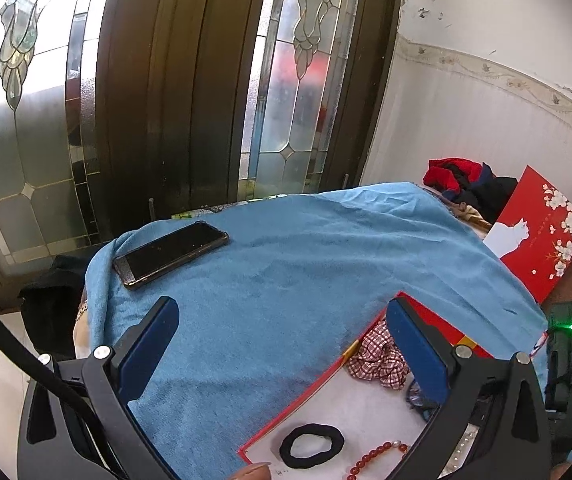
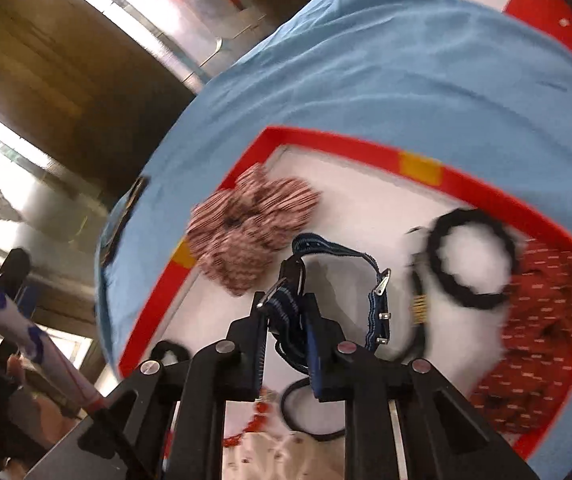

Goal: Organize jewelry

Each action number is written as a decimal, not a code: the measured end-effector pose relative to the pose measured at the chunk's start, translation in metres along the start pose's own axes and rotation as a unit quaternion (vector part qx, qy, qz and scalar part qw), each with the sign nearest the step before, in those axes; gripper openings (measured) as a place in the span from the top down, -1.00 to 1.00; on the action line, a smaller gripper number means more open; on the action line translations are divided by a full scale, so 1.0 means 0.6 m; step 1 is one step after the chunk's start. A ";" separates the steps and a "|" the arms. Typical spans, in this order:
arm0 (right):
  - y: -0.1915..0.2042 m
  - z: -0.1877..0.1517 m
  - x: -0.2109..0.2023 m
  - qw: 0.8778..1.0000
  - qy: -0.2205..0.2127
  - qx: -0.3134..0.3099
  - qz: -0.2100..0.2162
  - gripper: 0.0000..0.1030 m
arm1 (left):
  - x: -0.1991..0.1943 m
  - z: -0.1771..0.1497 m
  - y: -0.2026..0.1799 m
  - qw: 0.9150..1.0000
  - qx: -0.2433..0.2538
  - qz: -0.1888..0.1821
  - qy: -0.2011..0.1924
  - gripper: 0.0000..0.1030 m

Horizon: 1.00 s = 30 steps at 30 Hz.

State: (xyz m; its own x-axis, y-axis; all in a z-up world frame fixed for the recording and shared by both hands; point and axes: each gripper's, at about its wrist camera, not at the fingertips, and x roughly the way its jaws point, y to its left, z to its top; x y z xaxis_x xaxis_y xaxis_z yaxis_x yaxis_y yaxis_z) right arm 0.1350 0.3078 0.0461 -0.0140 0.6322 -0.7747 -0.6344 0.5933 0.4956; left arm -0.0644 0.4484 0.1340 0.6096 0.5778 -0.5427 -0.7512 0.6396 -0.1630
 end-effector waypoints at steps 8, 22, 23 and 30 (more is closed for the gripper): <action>0.030 -0.003 -0.043 0.997 -0.046 -0.033 -0.050 -0.25 | -0.003 -0.006 -0.015 1.000 0.025 0.015 -0.008 -1.00; 0.016 -0.216 -0.271 0.959 -0.178 0.050 -0.215 -0.50 | -0.114 -0.068 -0.072 0.992 0.117 -0.045 -0.015 -1.00; 0.014 -0.231 -0.273 0.955 -0.180 0.056 -0.227 -0.51 | -0.133 -0.082 -0.073 0.991 0.122 -0.054 -0.011 -1.00; 0.007 -0.313 -0.265 0.944 -0.172 0.057 -0.275 -0.56 | -0.209 -0.152 -0.073 0.987 0.142 -0.068 -0.013 -1.00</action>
State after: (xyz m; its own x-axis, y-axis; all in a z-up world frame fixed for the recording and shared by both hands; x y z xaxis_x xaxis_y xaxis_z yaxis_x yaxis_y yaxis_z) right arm -0.0105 0.1163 0.0977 0.5586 0.3251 -0.7631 -0.3847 0.9166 0.1089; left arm -0.1311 0.3019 0.1342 0.7087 0.4881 -0.5093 -0.5634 0.8262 0.0079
